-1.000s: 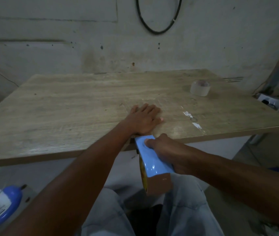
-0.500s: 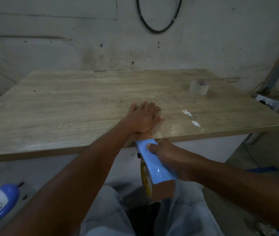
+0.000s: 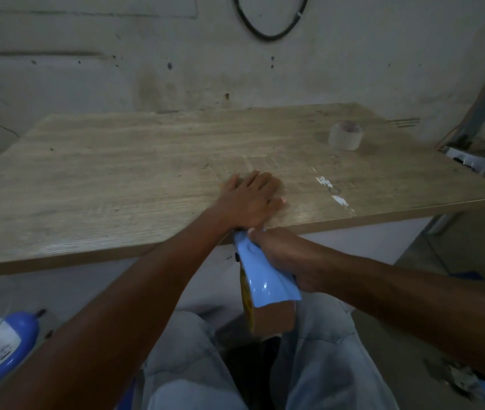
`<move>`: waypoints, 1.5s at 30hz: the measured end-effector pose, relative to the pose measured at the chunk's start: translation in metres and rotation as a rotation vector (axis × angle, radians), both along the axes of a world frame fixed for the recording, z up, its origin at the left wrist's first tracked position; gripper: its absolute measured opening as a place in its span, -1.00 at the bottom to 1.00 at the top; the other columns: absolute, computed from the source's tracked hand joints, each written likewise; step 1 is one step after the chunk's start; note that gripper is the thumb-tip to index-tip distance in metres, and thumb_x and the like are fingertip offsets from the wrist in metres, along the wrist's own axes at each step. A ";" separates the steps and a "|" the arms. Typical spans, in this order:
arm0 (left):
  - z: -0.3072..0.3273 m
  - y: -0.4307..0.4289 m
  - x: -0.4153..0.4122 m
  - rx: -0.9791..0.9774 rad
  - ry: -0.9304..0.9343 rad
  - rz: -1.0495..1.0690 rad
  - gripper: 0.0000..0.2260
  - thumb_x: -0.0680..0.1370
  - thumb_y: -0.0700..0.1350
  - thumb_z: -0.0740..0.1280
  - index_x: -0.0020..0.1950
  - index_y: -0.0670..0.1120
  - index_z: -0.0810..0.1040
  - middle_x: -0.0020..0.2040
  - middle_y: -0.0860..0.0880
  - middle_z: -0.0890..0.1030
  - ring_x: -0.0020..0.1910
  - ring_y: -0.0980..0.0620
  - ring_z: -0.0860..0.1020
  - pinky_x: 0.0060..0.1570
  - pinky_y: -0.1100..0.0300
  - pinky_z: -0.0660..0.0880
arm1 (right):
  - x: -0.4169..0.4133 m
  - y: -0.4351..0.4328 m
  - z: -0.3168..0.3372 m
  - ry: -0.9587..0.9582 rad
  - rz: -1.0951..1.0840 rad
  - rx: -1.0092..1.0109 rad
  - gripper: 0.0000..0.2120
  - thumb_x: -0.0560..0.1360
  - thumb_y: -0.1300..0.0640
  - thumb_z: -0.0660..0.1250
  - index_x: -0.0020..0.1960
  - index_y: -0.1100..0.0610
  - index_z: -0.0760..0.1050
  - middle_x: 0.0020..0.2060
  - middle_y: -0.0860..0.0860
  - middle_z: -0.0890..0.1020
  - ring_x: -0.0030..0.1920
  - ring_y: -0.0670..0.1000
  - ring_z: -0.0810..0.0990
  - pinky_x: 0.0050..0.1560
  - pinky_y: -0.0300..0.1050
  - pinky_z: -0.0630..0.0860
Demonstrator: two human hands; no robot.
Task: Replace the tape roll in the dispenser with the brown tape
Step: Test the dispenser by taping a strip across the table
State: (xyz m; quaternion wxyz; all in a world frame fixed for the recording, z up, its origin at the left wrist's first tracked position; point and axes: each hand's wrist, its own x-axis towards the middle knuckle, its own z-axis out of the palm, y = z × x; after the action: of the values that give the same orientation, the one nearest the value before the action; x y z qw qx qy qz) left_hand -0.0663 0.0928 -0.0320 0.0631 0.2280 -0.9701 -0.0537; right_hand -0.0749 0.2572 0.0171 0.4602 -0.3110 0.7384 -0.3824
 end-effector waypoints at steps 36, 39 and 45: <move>0.002 -0.003 -0.003 0.051 -0.078 0.195 -0.23 0.52 0.44 -0.13 0.63 0.06 -0.03 0.64 -0.04 -0.06 0.61 -0.10 -0.11 0.49 -0.30 -0.17 | -0.003 0.004 -0.038 -0.092 -0.024 0.131 -0.61 0.67 0.07 0.13 0.26 0.37 0.50 0.13 0.25 0.63 0.06 0.20 0.62 0.16 0.00 0.52; 0.004 -0.008 -0.006 0.065 -0.084 0.216 -0.25 0.52 0.44 -0.13 0.62 0.07 -0.03 0.64 -0.02 -0.07 0.61 -0.11 -0.12 0.48 -0.31 -0.18 | -0.008 0.010 -0.018 -0.185 -0.016 0.067 -0.73 0.64 0.11 0.19 0.01 0.29 0.55 -0.22 0.16 0.65 -0.26 0.04 0.60 -0.12 -0.08 0.55; 0.004 -0.027 -0.017 0.090 -0.031 0.301 -0.31 0.55 0.37 -0.06 0.60 0.06 0.03 0.64 -0.01 -0.03 0.61 -0.10 -0.13 0.46 -0.34 -0.18 | -0.031 0.013 0.041 -0.092 -0.051 0.072 -0.89 0.46 0.14 0.30 -0.18 0.19 0.50 -0.45 0.08 0.57 -0.49 -0.01 0.53 -0.42 -0.26 0.44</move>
State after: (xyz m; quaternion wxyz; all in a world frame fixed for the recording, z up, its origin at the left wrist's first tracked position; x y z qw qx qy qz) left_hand -0.0829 0.0653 -0.0285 0.0452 0.3743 -0.9224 -0.0835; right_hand -0.1054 0.2701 0.0577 0.4948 -0.2573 0.7374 -0.3811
